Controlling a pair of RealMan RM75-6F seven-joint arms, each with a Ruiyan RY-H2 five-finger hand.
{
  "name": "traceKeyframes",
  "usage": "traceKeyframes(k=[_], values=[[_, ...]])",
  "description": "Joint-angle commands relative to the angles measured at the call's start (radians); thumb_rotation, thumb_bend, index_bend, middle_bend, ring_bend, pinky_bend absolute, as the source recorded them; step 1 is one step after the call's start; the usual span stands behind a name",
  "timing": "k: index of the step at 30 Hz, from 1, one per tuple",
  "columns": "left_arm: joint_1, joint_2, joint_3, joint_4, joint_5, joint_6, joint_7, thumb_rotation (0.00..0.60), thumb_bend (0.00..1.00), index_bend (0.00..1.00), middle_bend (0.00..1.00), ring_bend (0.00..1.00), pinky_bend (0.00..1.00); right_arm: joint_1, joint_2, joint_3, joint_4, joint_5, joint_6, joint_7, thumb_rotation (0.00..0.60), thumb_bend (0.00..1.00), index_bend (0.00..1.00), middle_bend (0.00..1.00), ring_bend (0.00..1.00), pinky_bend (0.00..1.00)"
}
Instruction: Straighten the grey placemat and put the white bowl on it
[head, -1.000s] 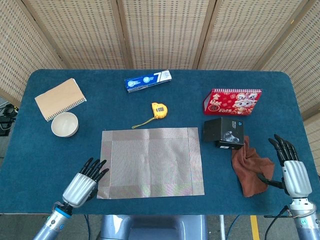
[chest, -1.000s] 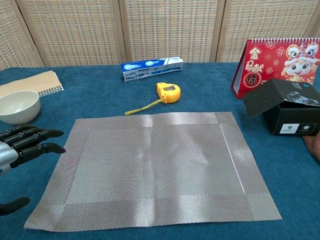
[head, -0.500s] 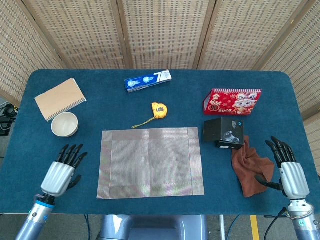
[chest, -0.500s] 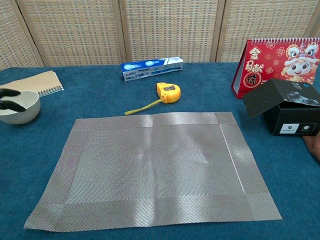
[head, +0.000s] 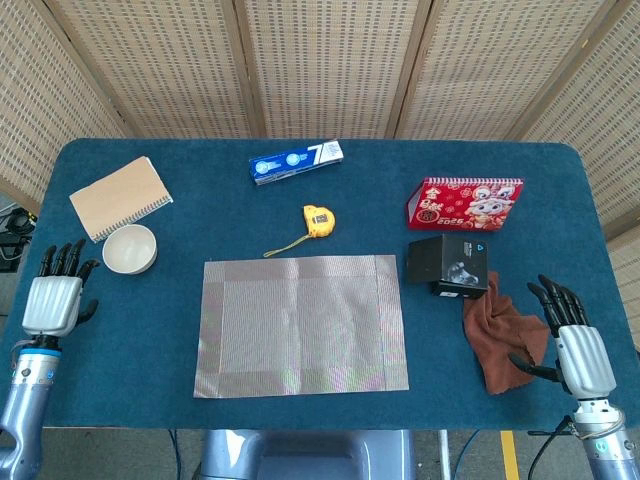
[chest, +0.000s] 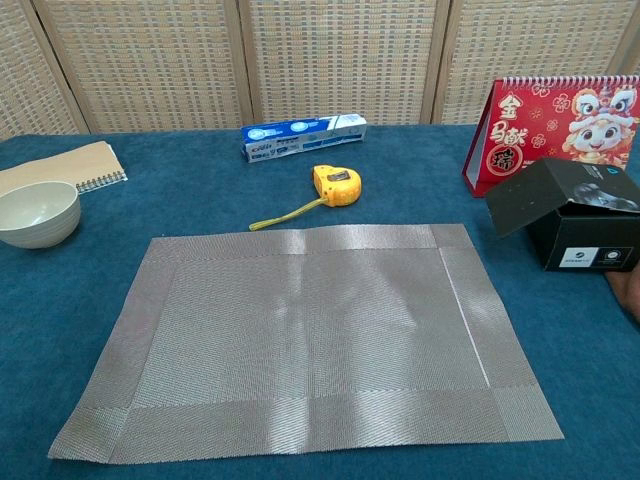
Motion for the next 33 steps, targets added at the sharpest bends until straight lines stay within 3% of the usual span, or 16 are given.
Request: traceKeyframes(k=[1, 9, 20, 25, 28, 33], values=[[-0.061, -0.060, -0.056, 0.110, -0.088, -0.108, 0.002, 0.600, 0.30, 0.26, 0.00, 0.00, 0.00, 0.000, -0.002, 0.000, 0.000, 0.001, 0.000, -0.004, 0.600, 0.11, 0.10, 0.00, 0.00, 0.00], [-0.124, -0.153, -0.084, 0.232, -0.128, -0.177, 0.020, 0.600, 0.30, 0.33, 0.00, 0.00, 0.00, 0.004, 0.000, 0.008, 0.009, 0.015, -0.008, 0.012, 0.600, 0.11, 0.10, 0.00, 0.00, 0.00], [-0.152, -0.220, -0.072, 0.301, -0.125, -0.202, 0.040, 0.600, 0.31, 0.41, 0.00, 0.00, 0.00, 0.007, -0.004, 0.010, 0.017, 0.018, -0.012, 0.021, 0.600, 0.11, 0.10, 0.00, 0.00, 0.00], [-0.172, -0.265, -0.079, 0.356, -0.137, -0.222, 0.054, 0.600, 0.32, 0.50, 0.00, 0.00, 0.00, 0.005, -0.004, 0.006, 0.013, 0.012, -0.009, 0.025, 0.600, 0.11, 0.10, 0.00, 0.00, 0.00], [-0.178, -0.286, -0.080, 0.382, -0.141, -0.233, 0.053, 0.600, 0.36, 0.52, 0.00, 0.00, 0.00, 0.003, -0.001, 0.006, 0.011, 0.009, -0.003, 0.030, 0.600, 0.11, 0.10, 0.00, 0.00, 0.00], [-0.180, -0.303, -0.076, 0.405, -0.136, -0.231, 0.048, 0.600, 0.51, 0.55, 0.00, 0.00, 0.00, 0.002, 0.001, 0.005, 0.009, 0.009, -0.003, 0.037, 0.600, 0.11, 0.10, 0.00, 0.00, 0.00]])
